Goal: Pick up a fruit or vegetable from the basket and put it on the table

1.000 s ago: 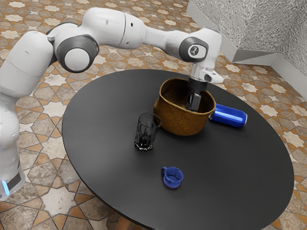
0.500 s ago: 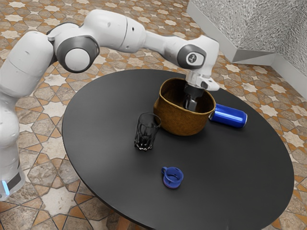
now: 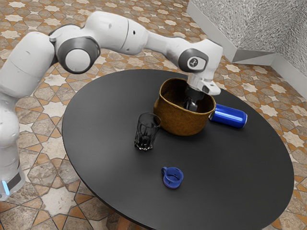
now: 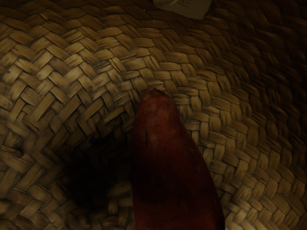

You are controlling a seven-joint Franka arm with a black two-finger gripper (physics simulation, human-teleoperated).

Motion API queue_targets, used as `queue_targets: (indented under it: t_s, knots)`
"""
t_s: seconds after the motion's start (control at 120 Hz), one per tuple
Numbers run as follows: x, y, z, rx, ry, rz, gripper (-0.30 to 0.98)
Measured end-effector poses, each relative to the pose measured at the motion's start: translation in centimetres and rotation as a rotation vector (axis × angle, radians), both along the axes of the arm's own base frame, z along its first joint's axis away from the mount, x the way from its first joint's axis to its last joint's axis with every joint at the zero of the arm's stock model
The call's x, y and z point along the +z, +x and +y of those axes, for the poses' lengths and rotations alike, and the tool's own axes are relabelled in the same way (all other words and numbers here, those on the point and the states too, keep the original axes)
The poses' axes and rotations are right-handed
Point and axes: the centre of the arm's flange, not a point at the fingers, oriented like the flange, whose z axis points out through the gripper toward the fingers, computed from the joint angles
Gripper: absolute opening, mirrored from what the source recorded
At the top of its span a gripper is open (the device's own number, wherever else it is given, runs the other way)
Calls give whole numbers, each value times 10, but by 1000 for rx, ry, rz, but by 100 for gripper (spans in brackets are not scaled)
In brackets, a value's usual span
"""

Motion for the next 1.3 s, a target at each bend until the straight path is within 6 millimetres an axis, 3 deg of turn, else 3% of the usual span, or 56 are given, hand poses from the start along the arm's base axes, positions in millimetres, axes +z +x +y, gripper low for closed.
queue_targets:
  t_s: [0.283,0.433,0.65,0.767,0.967,1.05,1.15,1.242,1.3]
  knots:
    - [-14,3,-2,12,3,20,68]
    - [-9,2,-3,13,27,18,49]
    - [-13,2,-4,24,49,28,37]
    - [-12,1,-2,32,64,28,23]
    - [3,-3,2,45,120,24,18]
    - [27,-9,4,53,160,7,18]
    - [81,-26,7,69,218,-32,18]
    - [161,-42,13,99,275,-110,17]
    - [214,-51,-2,89,290,-174,18]
